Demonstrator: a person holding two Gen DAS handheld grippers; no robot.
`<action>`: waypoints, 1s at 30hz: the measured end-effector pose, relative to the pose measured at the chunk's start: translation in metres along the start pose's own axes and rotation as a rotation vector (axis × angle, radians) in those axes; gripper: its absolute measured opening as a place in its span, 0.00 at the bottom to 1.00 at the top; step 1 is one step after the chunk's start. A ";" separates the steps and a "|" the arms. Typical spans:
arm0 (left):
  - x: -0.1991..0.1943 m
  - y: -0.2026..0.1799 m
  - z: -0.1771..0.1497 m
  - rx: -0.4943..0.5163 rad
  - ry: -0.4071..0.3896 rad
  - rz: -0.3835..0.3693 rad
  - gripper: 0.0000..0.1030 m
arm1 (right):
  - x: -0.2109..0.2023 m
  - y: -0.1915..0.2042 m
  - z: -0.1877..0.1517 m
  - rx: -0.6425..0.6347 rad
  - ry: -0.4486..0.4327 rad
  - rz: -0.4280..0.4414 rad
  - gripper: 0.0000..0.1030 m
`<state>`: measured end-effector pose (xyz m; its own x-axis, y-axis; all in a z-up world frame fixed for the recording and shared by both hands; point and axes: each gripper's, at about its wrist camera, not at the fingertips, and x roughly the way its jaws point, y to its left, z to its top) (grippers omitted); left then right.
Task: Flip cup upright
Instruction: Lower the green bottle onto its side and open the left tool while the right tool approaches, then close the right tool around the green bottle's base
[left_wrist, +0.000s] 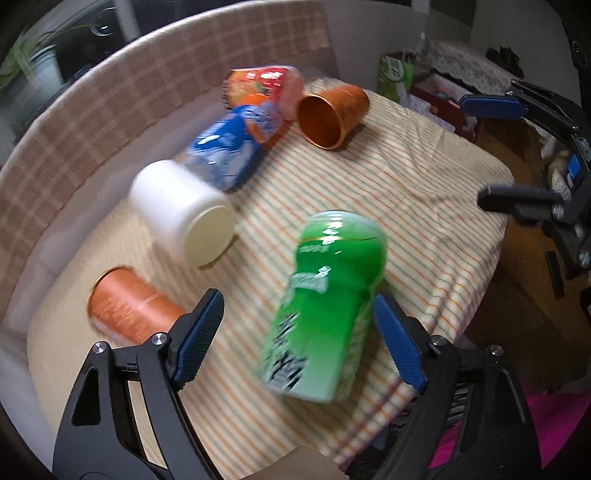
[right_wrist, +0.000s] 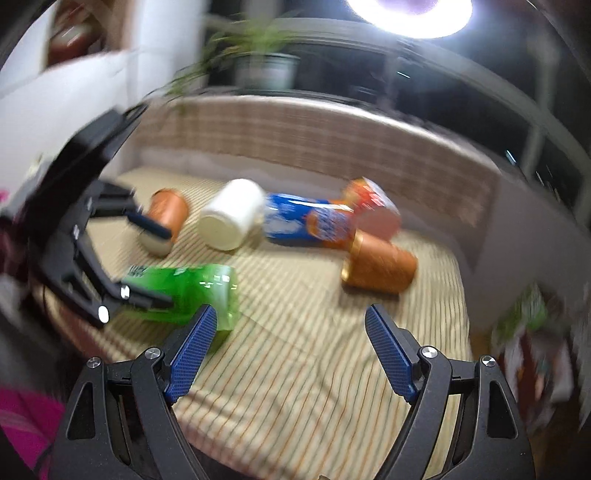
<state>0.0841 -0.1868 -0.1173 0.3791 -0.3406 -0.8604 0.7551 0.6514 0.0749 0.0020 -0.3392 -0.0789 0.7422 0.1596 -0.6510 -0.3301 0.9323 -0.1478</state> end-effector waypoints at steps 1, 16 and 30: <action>-0.006 0.004 -0.004 -0.022 -0.007 0.006 0.83 | 0.001 0.007 0.004 -0.076 0.003 0.021 0.80; -0.090 0.032 -0.141 -0.478 -0.105 0.133 0.83 | 0.043 0.104 0.029 -0.774 0.147 0.328 0.80; -0.110 0.053 -0.200 -0.741 -0.124 0.114 0.83 | 0.097 0.165 0.018 -1.220 0.273 0.320 0.78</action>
<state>-0.0246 0.0203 -0.1197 0.5236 -0.2890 -0.8014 0.1675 0.9573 -0.2357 0.0301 -0.1645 -0.1530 0.4368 0.1133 -0.8924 -0.8940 -0.0551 -0.4446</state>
